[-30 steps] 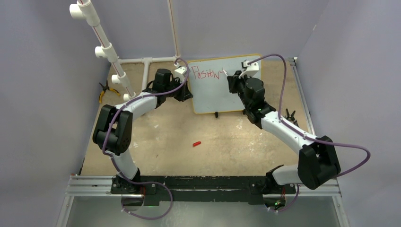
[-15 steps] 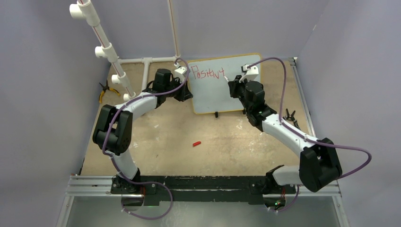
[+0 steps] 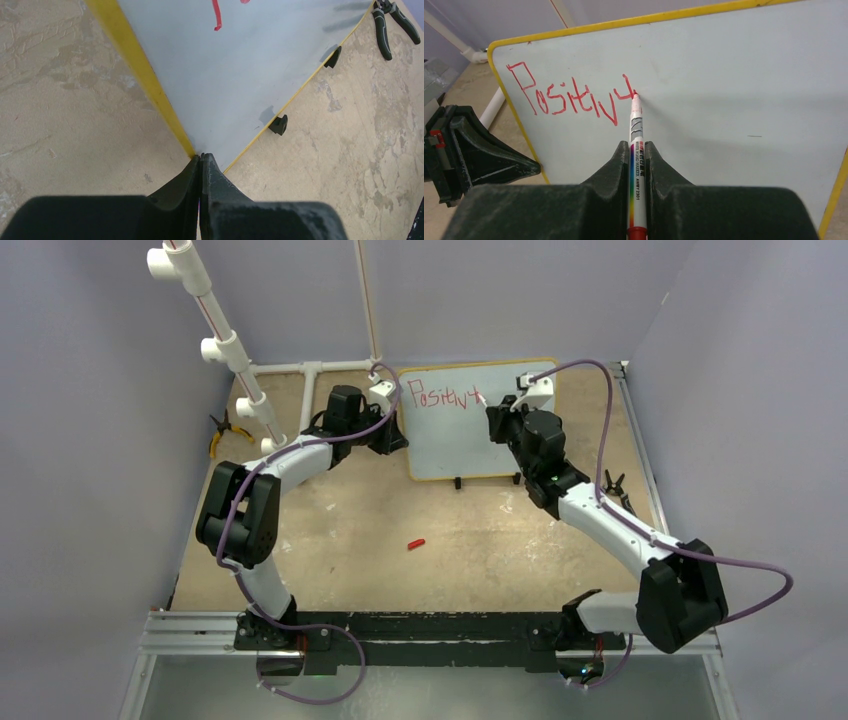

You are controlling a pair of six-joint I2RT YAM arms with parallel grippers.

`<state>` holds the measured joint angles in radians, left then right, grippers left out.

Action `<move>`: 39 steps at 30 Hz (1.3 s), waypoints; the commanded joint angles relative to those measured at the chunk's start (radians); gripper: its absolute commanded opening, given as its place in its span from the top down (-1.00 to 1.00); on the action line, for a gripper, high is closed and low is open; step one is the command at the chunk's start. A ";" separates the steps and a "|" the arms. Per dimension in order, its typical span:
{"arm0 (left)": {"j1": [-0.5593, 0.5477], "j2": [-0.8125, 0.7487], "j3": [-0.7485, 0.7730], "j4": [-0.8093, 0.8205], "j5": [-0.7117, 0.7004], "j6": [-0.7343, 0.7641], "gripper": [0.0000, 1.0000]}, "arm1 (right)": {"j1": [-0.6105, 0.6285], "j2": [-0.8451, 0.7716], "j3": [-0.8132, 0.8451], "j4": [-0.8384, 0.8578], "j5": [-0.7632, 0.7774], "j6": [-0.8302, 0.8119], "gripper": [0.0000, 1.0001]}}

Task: Write a sentence on the whiteboard

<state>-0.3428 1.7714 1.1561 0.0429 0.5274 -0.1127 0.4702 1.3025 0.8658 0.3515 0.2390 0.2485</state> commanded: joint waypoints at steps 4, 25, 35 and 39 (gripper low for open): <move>-0.001 -0.035 0.027 0.028 0.003 -0.003 1.00 | -0.003 -0.033 0.051 0.036 0.037 -0.009 1.00; -0.001 -0.036 0.028 0.029 0.007 -0.005 1.00 | -0.004 -0.009 0.031 -0.004 0.070 -0.001 1.00; -0.001 -0.038 0.029 0.029 0.008 -0.007 1.00 | -0.003 -0.029 -0.023 -0.030 0.071 0.023 1.00; -0.001 -0.040 0.028 0.029 0.008 -0.006 1.00 | -0.003 -0.034 -0.045 -0.031 0.075 0.032 1.00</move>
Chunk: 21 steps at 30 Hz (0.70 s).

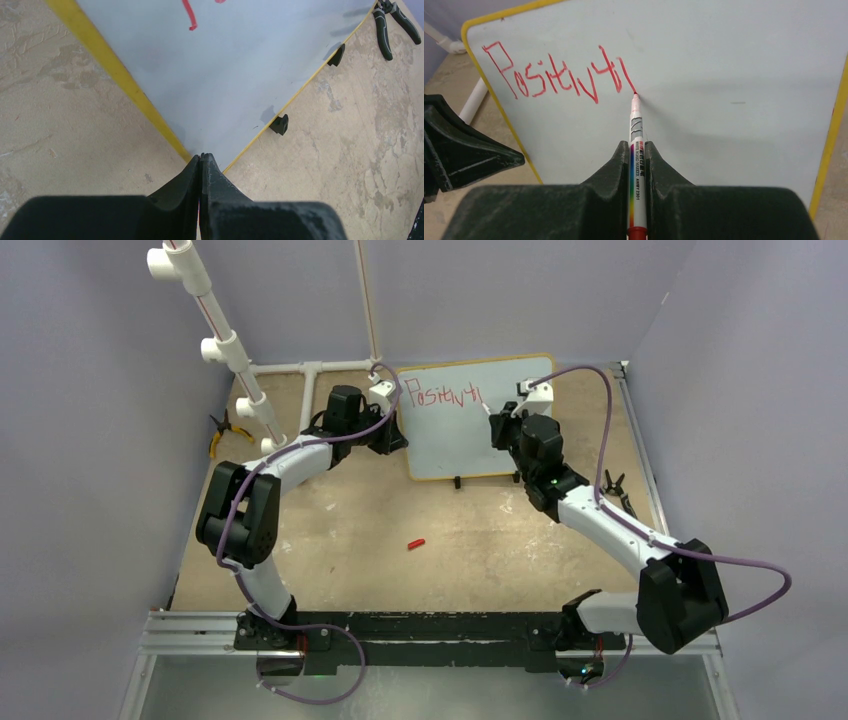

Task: Write a sentence on the whiteboard

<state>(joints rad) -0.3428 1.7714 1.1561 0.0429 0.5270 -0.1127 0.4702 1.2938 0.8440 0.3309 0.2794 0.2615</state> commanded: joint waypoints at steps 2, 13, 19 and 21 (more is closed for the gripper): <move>-0.001 -0.040 0.028 0.029 0.008 -0.007 1.00 | -0.003 -0.027 -0.025 -0.008 0.033 0.019 1.00; -0.001 -0.044 0.027 0.028 0.005 -0.006 1.00 | -0.004 -0.003 0.030 0.059 0.023 0.003 1.00; -0.001 -0.044 0.028 0.028 0.004 -0.006 1.00 | -0.003 0.013 0.046 0.070 0.022 -0.006 1.00; -0.001 -0.045 0.027 0.028 0.005 -0.004 1.00 | -0.004 0.016 0.049 0.071 0.023 -0.008 1.00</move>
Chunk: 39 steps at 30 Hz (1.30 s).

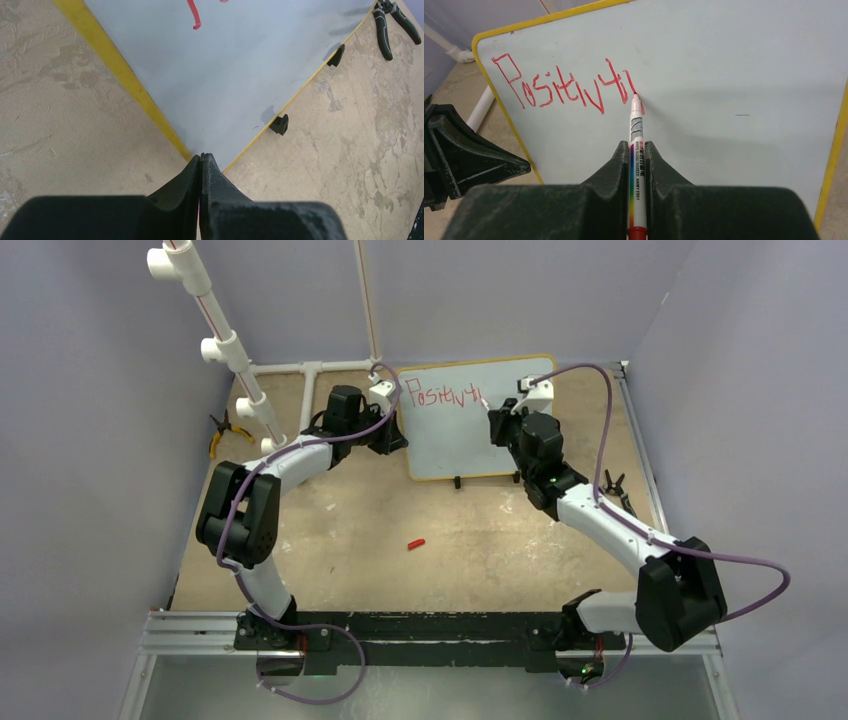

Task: Write a sentence on the whiteboard

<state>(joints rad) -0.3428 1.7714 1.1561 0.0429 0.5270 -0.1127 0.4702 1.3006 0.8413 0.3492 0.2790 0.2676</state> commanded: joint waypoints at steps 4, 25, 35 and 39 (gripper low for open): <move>-0.001 -0.046 0.028 0.028 0.005 -0.004 1.00 | -0.004 0.009 0.053 0.060 0.038 -0.019 1.00; -0.001 -0.059 0.025 0.031 0.002 -0.013 0.88 | -0.005 -0.074 0.019 0.073 0.026 -0.004 1.00; 0.001 -0.062 0.021 0.036 0.003 -0.016 0.63 | -0.004 -0.052 0.022 0.046 0.062 0.005 1.00; 0.001 -0.055 0.021 0.042 0.012 -0.021 0.60 | -0.004 -0.057 0.009 0.035 0.078 0.005 1.00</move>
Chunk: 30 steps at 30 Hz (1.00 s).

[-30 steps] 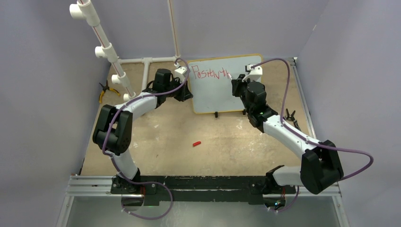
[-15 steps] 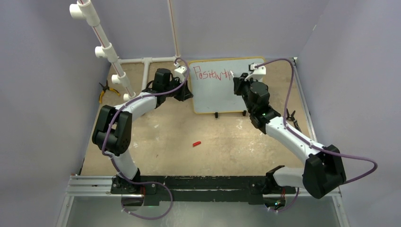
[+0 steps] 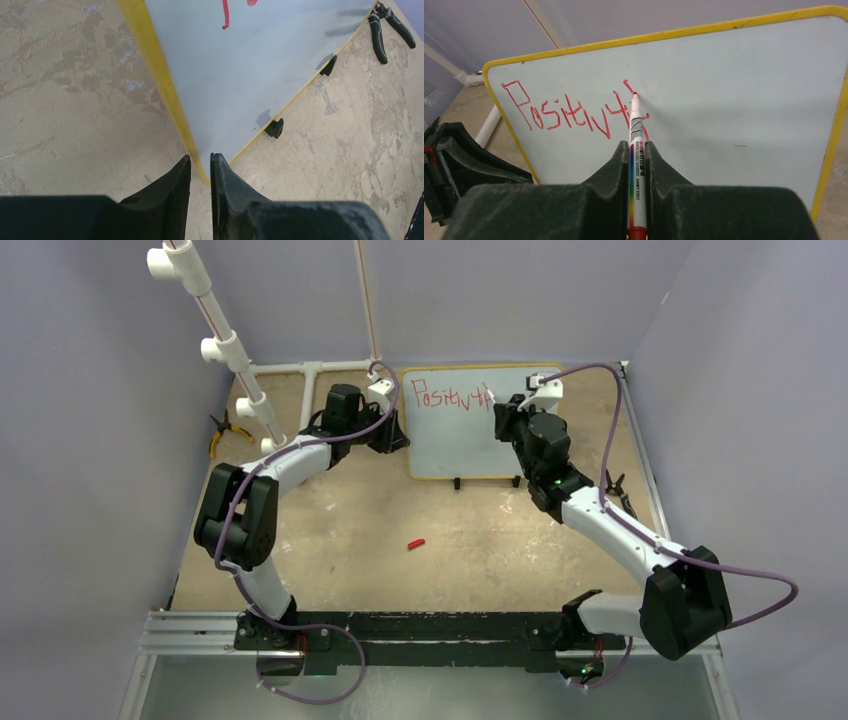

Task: Write a sentence on the whiteboard

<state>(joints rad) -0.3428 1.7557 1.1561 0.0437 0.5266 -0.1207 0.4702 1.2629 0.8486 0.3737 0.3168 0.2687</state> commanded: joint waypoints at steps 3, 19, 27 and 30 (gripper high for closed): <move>0.001 -0.039 0.019 0.043 0.015 -0.014 0.59 | -0.005 -0.016 0.001 -0.003 0.056 0.006 1.00; 0.001 -0.024 0.021 0.054 0.019 -0.025 0.58 | -0.004 -0.082 -0.056 -0.005 0.049 0.018 1.00; -0.001 -0.009 0.021 0.060 0.022 -0.036 0.57 | -0.004 -0.140 -0.069 0.015 0.066 0.019 1.00; -0.001 -0.006 0.019 0.063 0.028 -0.040 0.57 | -0.005 -0.122 -0.047 0.012 0.101 0.005 1.00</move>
<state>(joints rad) -0.3428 1.7557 1.1561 0.0635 0.5293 -0.1467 0.4702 1.1297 0.7792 0.3645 0.3611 0.2871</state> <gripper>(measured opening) 0.212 0.115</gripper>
